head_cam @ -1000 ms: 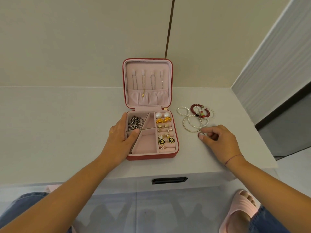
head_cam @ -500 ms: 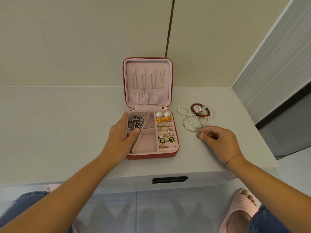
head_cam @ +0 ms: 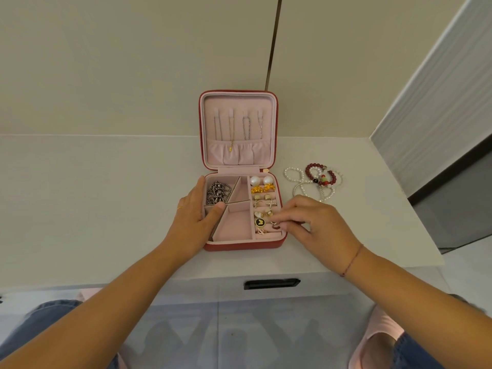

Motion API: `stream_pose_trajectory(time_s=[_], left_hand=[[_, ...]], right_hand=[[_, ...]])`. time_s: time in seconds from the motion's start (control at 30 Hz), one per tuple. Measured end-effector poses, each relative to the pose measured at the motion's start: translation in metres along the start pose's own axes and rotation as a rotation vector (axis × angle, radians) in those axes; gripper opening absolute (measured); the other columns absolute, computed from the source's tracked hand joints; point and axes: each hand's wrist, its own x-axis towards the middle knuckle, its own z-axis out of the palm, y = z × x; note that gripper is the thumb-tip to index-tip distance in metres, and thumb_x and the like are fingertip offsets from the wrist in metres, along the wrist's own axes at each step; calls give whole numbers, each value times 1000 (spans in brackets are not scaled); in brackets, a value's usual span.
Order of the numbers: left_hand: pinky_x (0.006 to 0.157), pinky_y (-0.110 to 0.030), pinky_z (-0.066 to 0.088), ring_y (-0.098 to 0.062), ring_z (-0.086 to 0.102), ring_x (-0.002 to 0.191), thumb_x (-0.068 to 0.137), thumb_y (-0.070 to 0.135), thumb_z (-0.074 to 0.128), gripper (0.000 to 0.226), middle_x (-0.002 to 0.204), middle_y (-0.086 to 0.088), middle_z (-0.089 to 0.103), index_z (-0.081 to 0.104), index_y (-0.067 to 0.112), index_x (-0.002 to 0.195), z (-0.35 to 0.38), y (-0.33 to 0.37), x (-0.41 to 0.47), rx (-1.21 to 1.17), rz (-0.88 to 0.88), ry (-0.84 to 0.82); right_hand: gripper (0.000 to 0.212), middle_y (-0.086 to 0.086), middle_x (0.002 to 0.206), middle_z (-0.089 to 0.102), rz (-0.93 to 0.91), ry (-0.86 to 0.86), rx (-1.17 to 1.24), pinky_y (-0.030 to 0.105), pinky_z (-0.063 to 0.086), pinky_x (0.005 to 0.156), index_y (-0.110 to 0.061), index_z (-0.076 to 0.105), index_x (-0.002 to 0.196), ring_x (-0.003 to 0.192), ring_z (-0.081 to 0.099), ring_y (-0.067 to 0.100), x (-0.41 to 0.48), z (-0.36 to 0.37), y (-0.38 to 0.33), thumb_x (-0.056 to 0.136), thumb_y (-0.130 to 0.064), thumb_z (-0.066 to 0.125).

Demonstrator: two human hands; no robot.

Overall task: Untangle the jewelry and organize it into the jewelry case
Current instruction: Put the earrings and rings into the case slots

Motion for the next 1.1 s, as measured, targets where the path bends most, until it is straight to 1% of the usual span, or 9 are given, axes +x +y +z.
stream_pose_trajectory(time_s=[0.1, 0.23, 0.37, 0.47, 0.53, 0.63, 0.9, 0.97, 1.1], left_hand=[[98, -31, 30, -16, 35, 123, 97, 36, 45, 39, 134, 16, 45, 33, 39, 135, -1, -4, 2, 2, 7, -7], [97, -31, 30, -14, 34, 122, 98, 36, 44, 40, 132, 16, 44, 30, 42, 135, 1, -6, 2, 5, 2, -8], [101, -40, 37, -20, 39, 124, 97, 41, 44, 43, 134, 11, 49, 33, 37, 138, 1, -9, 4, 10, 0, -10], [102, -47, 39, -22, 42, 124, 97, 44, 44, 42, 132, 10, 51, 33, 38, 137, 0, -9, 4, 7, 6, -18], [102, -44, 38, -20, 40, 123, 97, 40, 44, 42, 132, 11, 50, 33, 36, 138, 0, -8, 4, 10, 10, -13], [100, -37, 35, -16, 38, 122, 97, 38, 44, 42, 131, 14, 47, 33, 37, 137, 1, -7, 4, 11, 7, -6], [98, -30, 28, -9, 31, 119, 98, 36, 44, 44, 127, 21, 38, 23, 47, 135, -1, -5, 1, 0, 11, -9], [98, -29, 26, -8, 29, 119, 98, 36, 44, 43, 127, 22, 36, 19, 50, 131, -1, -4, 0, -3, 8, -12], [99, -31, 29, -10, 31, 123, 98, 37, 44, 42, 130, 20, 39, 25, 47, 134, -1, -4, 1, -3, -7, -14]], right_hand=[[23, -6, 91, 62, -76, 18, -72, 2, 41, 75, -13, 75, 98, 85, 54, -1, 0, 5, 0, 82, -5, 61], [18, -8, 90, 65, -39, -17, -162, 16, 45, 72, -16, 73, 98, 85, 48, -4, 3, 7, 1, 82, -10, 66], [12, -18, 84, 57, -45, 0, -145, 9, 41, 72, -18, 74, 89, 84, 47, -6, 4, 6, 2, 79, -15, 67], [11, -14, 84, 58, -40, -22, -100, 17, 45, 72, -17, 75, 87, 86, 55, 2, 4, 7, 2, 79, -14, 68], [16, -11, 86, 60, -3, -38, -51, 17, 46, 74, -17, 75, 92, 88, 59, 7, 3, 8, 2, 79, -9, 71], [24, -6, 86, 63, 82, -37, 41, 9, 45, 75, -16, 73, 98, 84, 58, 6, 3, 5, 2, 77, -4, 74], [11, -2, 84, 61, 112, -4, 25, 14, 46, 72, -14, 74, 86, 78, 57, 7, 3, 5, 6, 77, -9, 76], [8, -1, 83, 60, 123, 9, 28, 12, 45, 71, -13, 74, 83, 79, 57, 0, 4, 6, 6, 76, -9, 76], [6, -7, 81, 56, 126, -14, 7, 5, 41, 71, -11, 75, 82, 82, 53, -19, 4, 9, 6, 77, -8, 75]])
